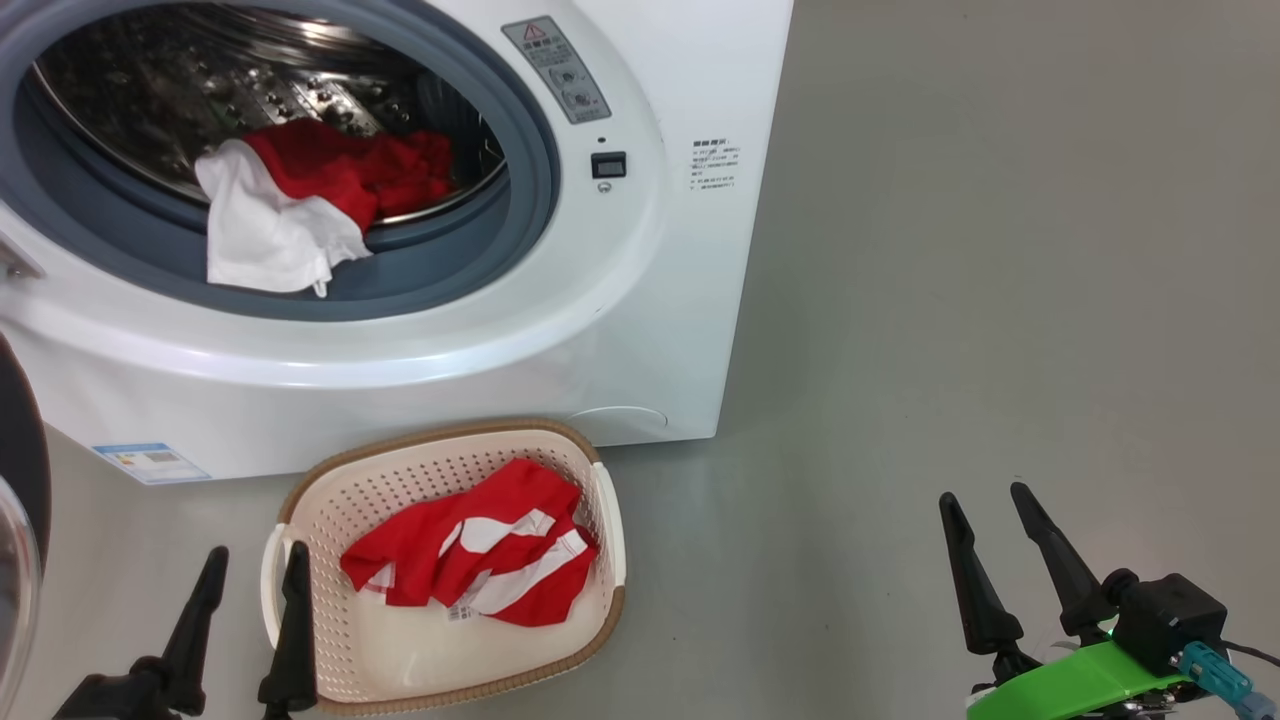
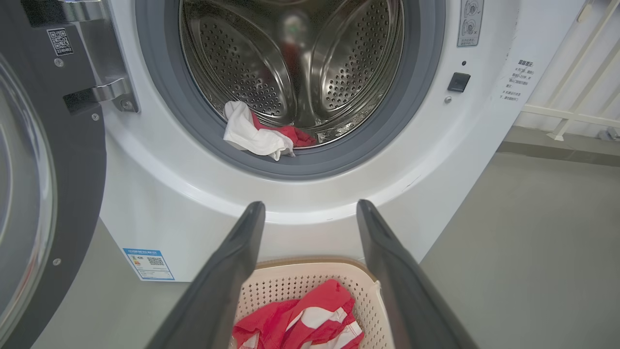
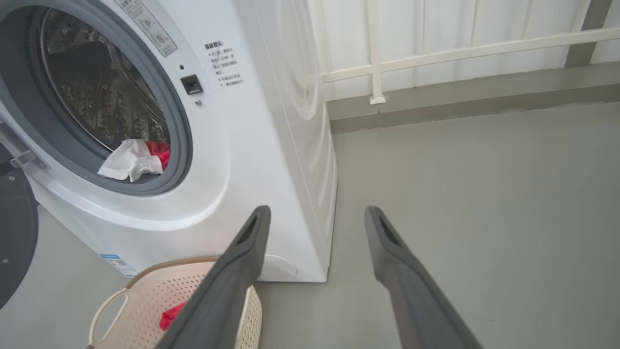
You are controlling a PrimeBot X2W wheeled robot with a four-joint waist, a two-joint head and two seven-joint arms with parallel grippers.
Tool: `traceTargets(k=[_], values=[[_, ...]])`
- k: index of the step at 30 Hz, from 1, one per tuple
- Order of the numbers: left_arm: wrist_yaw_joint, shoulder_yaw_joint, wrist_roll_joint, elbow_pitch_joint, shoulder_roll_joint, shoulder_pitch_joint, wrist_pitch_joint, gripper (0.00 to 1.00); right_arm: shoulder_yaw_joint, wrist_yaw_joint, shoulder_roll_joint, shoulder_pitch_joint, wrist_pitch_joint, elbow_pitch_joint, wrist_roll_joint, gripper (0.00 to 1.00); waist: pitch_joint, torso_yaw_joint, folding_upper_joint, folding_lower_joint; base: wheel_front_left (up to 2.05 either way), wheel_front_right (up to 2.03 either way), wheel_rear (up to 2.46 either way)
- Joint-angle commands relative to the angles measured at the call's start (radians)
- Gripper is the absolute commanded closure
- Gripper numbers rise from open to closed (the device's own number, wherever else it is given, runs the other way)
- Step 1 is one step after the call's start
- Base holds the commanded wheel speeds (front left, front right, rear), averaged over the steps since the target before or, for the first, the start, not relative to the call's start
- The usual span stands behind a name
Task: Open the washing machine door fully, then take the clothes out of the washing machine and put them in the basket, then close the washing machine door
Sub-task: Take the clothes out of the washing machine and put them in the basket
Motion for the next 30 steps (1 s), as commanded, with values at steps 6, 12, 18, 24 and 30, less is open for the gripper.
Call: traceTargets(k=[6,12,18,24,30], values=[[-0.005,0.013,0.021,-0.003,0.030,-0.075,-0.005,0.00,0.017,0.008,-0.004,-0.027,-0.006,-0.032,-0.004,0.00,0.033,0.003,0.0000,0.0000,0.00,0.00,0.00],[-0.005,-0.016,0.047,0.075,0.065,-0.205,-0.005,0.00,0.025,0.008,-0.004,-0.061,-0.006,-0.042,-0.001,0.00,0.100,-0.001,0.0000,0.0000,0.00,0.00,0.00],[-0.005,-0.061,0.067,0.177,0.124,-0.411,-0.005,0.00,0.035,0.008,-0.004,-0.114,-0.006,-0.056,0.006,0.00,0.205,-0.017,0.0000,0.0000,0.00,0.00,0.00],[-0.005,-0.088,0.096,0.288,0.186,-0.624,-0.005,0.00,0.050,0.008,-0.004,-0.171,-0.006,-0.066,0.018,0.00,0.302,-0.050,0.0000,0.0000,0.00,0.00,0.00],[-0.005,-0.102,0.114,0.397,0.231,-0.764,-0.005,0.00,0.067,0.008,-0.004,-0.207,-0.006,-0.072,0.027,0.00,0.356,-0.085,0.0000,0.0000,0.00,0.00,0.00]])
